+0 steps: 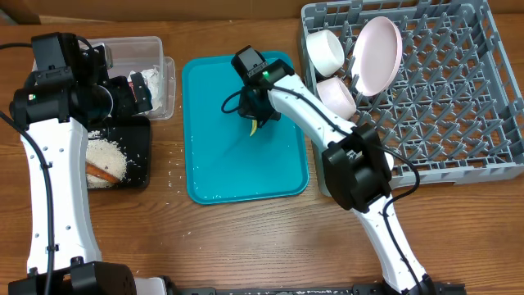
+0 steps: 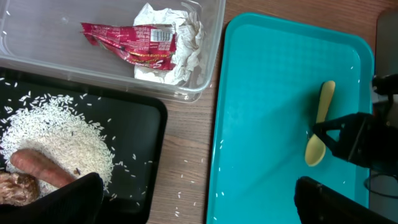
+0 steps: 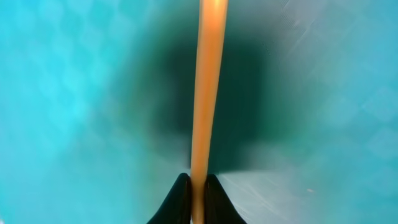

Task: Sort waste into correct bins and load items into the dishwasher
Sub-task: 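Carry the yellow spoon into the dish rack and release it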

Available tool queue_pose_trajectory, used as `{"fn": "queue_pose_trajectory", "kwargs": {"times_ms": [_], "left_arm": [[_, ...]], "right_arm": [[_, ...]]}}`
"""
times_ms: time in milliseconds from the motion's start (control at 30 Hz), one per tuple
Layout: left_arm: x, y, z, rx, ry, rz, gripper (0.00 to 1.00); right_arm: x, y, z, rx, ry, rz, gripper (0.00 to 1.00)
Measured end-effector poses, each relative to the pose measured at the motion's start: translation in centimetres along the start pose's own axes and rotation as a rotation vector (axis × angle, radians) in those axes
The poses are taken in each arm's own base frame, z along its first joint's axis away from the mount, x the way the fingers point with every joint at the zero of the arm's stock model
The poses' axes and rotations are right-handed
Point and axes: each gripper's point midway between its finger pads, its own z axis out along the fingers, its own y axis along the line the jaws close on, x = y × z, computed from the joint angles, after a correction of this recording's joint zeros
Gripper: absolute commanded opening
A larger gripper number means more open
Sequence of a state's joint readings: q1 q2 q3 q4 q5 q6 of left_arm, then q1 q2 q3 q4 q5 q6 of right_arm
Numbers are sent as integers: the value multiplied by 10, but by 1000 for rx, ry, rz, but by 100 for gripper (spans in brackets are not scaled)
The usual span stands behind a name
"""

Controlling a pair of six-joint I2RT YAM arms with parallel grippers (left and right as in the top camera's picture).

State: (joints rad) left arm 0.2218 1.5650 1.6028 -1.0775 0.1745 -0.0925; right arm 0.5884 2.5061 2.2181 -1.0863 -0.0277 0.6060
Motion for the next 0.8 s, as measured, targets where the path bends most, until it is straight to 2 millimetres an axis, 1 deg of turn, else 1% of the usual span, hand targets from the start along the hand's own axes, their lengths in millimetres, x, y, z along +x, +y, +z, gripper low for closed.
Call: {"fn": "queue_pose_trajectory", "kwargs": {"times_ms": [67, 133, 167, 233, 267, 300, 333, 367, 400, 467, 500, 533, 567, 600, 633, 667, 700, 733, 767, 800], "left_arm": [[0, 0, 0, 0, 0, 0, 100], [0, 0, 0, 0, 0, 0, 100], [0, 0, 0, 0, 0, 0, 100], [0, 0, 0, 0, 0, 0, 100], [0, 0, 0, 0, 0, 0, 100], [0, 0, 0, 0, 0, 0, 100], [0, 0, 0, 0, 0, 0, 100], [0, 0, 0, 0, 1, 0, 100], [0, 0, 0, 0, 1, 0, 100], [0, 0, 0, 0, 1, 0, 100], [0, 0, 0, 0, 1, 0, 100], [0, 0, 0, 0, 1, 0, 100], [0, 0, 0, 0, 1, 0, 100], [0, 0, 0, 0, 0, 0, 100], [0, 0, 0, 0, 0, 0, 100], [0, 0, 0, 0, 0, 0, 100], [0, 0, 0, 0, 1, 0, 100], [0, 0, 0, 0, 1, 0, 100], [0, 0, 0, 0, 1, 0, 100], [0, 0, 0, 0, 0, 0, 100]], "right_arm": [[0, -5, -5, 0, 23, -53, 4], [-5, -11, -16, -3, 28, -91, 4], [-9, -14, -26, -8, 23, -111, 4], [-21, -15, -57, -32, -13, -142, 4], [-27, -16, -77, -47, -40, -156, 4], [-34, -15, -100, -66, -76, -173, 4], [-42, -16, -135, -90, -131, -186, 4], [-48, -18, -163, -109, -178, -193, 4], [-55, -22, -198, -128, -243, -193, 4], [-63, -37, -258, -147, -355, -172, 4], [-65, -54, -298, -149, -427, -131, 4], [-67, -70, -325, -143, -479, -91, 4], [-66, -96, -355, -128, -529, -23, 4], [-65, -109, -367, -117, -551, 15, 4], [-62, -134, -386, -94, -581, 92, 4], [-59, -158, -394, -69, -582, 174, 4], [-53, -180, -394, -38, -560, 259, 4], [-49, -195, -391, -15, -535, 324, 4], [-48, -207, -387, 0, -516, 379, 4], [-45, -222, -374, 27, -472, 459, 4]]}}
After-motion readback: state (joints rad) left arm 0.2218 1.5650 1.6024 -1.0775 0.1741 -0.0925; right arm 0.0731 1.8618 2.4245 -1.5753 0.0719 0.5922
